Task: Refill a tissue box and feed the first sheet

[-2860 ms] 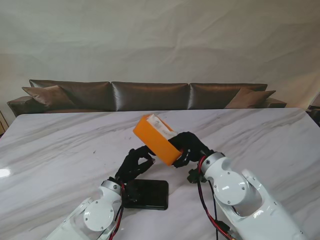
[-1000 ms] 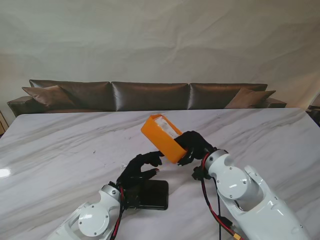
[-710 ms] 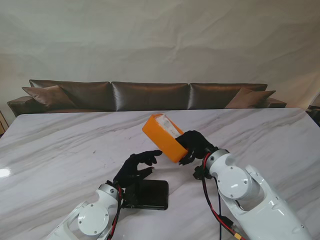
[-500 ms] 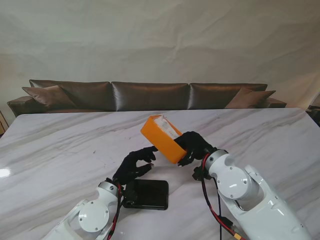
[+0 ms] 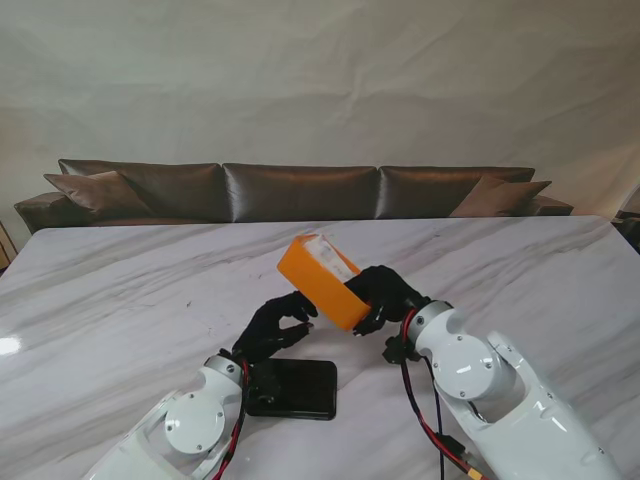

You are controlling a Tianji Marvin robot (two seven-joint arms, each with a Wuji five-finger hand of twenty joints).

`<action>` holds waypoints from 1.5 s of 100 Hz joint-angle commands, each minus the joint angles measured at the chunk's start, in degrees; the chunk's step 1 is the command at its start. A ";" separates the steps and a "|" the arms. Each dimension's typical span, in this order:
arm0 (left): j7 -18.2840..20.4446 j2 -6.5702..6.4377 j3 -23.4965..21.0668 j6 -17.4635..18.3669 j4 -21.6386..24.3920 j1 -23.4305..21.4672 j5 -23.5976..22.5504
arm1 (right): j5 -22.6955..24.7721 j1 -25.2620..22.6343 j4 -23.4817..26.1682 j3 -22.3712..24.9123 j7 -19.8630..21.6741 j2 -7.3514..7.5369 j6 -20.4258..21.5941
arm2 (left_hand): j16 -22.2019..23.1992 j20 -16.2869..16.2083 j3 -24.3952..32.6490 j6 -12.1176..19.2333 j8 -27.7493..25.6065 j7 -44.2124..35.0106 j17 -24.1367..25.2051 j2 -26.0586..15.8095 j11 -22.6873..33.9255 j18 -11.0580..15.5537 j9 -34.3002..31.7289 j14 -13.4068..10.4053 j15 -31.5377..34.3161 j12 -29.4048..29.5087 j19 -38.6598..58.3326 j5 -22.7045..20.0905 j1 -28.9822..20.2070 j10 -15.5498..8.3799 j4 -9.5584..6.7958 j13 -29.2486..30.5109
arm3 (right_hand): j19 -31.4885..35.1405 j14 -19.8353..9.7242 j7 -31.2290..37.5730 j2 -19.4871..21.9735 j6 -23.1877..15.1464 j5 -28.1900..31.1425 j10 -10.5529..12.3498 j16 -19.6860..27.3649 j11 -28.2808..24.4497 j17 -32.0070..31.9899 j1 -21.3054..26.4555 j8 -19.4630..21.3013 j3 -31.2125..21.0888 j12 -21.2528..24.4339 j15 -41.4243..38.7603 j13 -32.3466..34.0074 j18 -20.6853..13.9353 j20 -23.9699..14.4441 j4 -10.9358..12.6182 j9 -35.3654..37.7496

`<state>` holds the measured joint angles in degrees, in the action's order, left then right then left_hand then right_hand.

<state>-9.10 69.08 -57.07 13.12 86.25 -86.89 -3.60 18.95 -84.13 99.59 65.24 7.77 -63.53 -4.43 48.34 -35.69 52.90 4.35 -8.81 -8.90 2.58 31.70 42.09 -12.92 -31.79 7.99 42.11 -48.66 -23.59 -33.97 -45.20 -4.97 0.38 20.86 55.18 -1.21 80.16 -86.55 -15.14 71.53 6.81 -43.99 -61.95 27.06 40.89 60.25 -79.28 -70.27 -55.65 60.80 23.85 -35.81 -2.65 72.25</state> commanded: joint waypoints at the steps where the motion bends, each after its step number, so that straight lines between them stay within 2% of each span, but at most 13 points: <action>1: 1.12 0.30 0.11 0.05 -0.16 -0.23 0.56 | 0.07 -0.09 0.25 -0.05 0.88 -0.02 -0.04 | 1.23 -0.76 1.94 -0.21 1.10 0.71 0.34 1.08 1.03 1.62 0.18 -1.18 1.08 0.19 81.59 0.47 -0.15 -2.24 0.69 0.53 | 16.84 8.65 1.86 1.52 1.90 2.38 -7.06 -4.98 -6.58 4.50 4.12 0.43 -10.68 -0.63 -20.02 6.33 -22.26 -4.54 3.25 7.25; 41: 3.80 -0.40 1.08 2.36 0.61 -1.07 1.87 | -0.63 1.19 -1.62 -0.93 0.49 -0.28 -0.37 | 1.13 -0.63 1.73 1.54 -0.24 -1.94 0.43 2.57 0.64 1.58 -2.10 -1.13 0.99 -0.79 81.28 -1.43 -2.15 -2.37 1.57 0.67 | 16.80 8.66 1.85 1.52 1.88 2.40 -7.08 -4.96 -6.50 4.40 4.19 0.47 -10.68 -0.57 -19.98 6.25 -22.29 -4.51 2.75 7.19; 64: 4.28 -0.74 0.80 2.96 1.33 -2.06 1.50 | -0.51 1.09 -1.72 -0.60 0.53 -0.27 -1.00 | 0.91 -0.62 1.55 3.37 -3.36 -7.58 0.42 3.15 -0.59 1.58 -3.40 -0.96 0.77 -2.14 81.26 -2.33 -2.58 -2.24 1.95 1.20 | 16.79 8.68 1.82 1.52 1.86 2.39 -7.09 -4.96 -6.46 4.32 4.28 0.52 -10.68 -0.53 -19.95 6.22 -22.23 -4.50 2.31 7.15; 97: 4.34 -1.50 -2.93 0.75 4.41 -5.10 -1.13 | -0.54 0.89 -1.85 -0.14 0.81 -0.20 -1.30 | 0.81 -0.64 1.18 4.34 -4.67 -10.14 0.16 3.74 -1.07 1.42 -4.77 -1.06 0.69 -2.47 81.31 -3.65 -2.87 -2.30 2.22 1.75 | 16.82 8.74 1.78 1.52 1.85 2.39 -7.11 -4.98 -6.43 4.26 4.28 0.56 -10.68 -0.49 -19.90 6.17 -22.23 -4.49 2.22 7.11; 125: 2.92 -0.96 -3.23 -2.66 2.89 -3.91 -1.81 | -0.83 1.22 -2.21 -0.52 0.89 -0.21 -0.84 | 0.85 -0.69 1.37 3.04 -5.04 -10.72 -0.11 3.41 -1.71 1.27 -4.27 -0.84 0.67 -2.84 81.41 -3.07 -2.18 -2.08 2.04 1.79 | 16.85 8.77 1.71 1.52 1.85 2.36 -7.11 -4.96 -6.42 4.27 4.31 0.57 -10.68 -0.47 -19.85 6.12 -22.23 -4.48 2.13 7.10; 150: 2.47 -0.01 -0.56 -2.31 -0.94 -0.44 0.60 | -0.61 1.09 -1.78 -0.64 1.44 -0.04 -0.68 | 1.07 -0.76 1.77 1.41 -4.46 -9.38 0.02 2.18 -1.10 1.44 -2.04 -0.98 0.97 -2.05 81.55 -1.37 -0.82 -1.90 1.55 1.24 | 16.86 8.81 1.70 1.52 1.84 2.37 -7.12 -4.96 -6.41 4.27 4.38 0.59 -10.68 -0.44 -19.82 6.11 -22.27 -4.47 2.15 7.09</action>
<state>-7.27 68.27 -58.06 10.56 85.87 -87.95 -3.04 18.16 -82.89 97.34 64.68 8.21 -63.63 -5.24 48.35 -35.69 52.92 5.81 -13.10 -19.07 2.58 33.34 41.39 -12.92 -35.30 7.99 42.11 -50.52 -23.59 -36.49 -46.70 -5.02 0.95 20.89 55.42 -1.21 80.16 -86.55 -15.13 71.53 6.66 -44.01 -62.10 27.39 40.96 60.26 -79.29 -70.40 -56.27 60.80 23.85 -35.81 -2.67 72.25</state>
